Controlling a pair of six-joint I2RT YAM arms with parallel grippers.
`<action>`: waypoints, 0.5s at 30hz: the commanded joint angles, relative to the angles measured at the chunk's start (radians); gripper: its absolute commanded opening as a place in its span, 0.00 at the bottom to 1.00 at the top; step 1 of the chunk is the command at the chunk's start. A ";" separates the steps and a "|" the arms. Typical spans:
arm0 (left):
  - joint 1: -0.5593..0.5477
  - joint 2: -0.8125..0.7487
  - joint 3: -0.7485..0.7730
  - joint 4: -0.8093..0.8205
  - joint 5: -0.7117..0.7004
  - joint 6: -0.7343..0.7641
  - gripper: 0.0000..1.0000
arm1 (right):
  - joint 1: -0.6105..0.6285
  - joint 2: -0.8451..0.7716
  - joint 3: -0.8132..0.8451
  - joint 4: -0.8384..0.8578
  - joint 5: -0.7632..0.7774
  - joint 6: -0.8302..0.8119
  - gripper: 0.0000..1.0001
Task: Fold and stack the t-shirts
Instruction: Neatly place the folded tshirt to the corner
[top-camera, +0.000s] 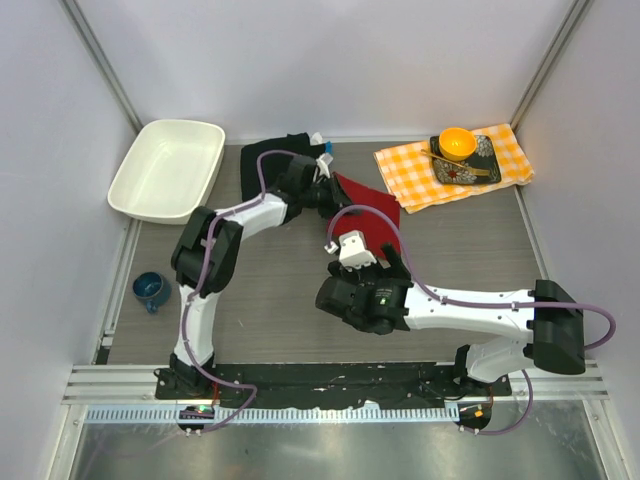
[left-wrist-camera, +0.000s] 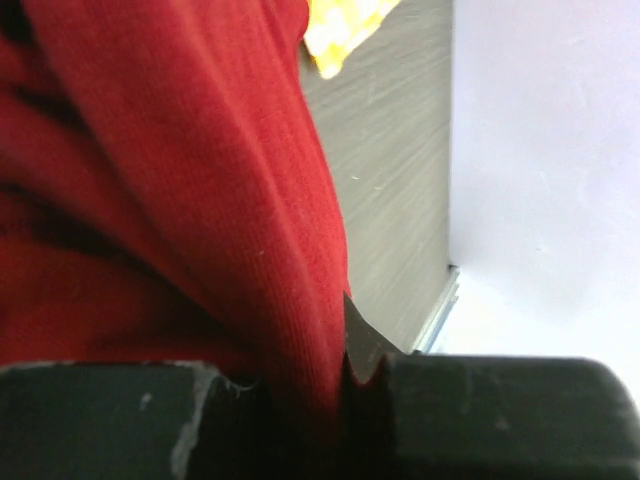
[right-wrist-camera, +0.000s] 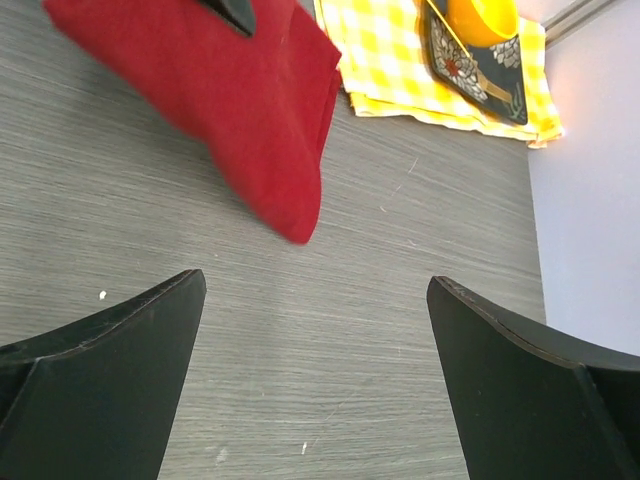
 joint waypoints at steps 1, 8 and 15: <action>0.023 0.096 0.208 -0.246 0.016 0.186 0.00 | -0.004 -0.026 0.000 -0.035 -0.001 0.148 0.99; 0.060 0.326 0.655 -0.522 0.046 0.355 0.00 | -0.006 -0.029 -0.032 -0.025 -0.027 0.202 1.00; 0.133 0.502 1.006 -0.700 0.089 0.429 0.00 | -0.007 -0.024 -0.063 0.043 -0.059 0.180 1.00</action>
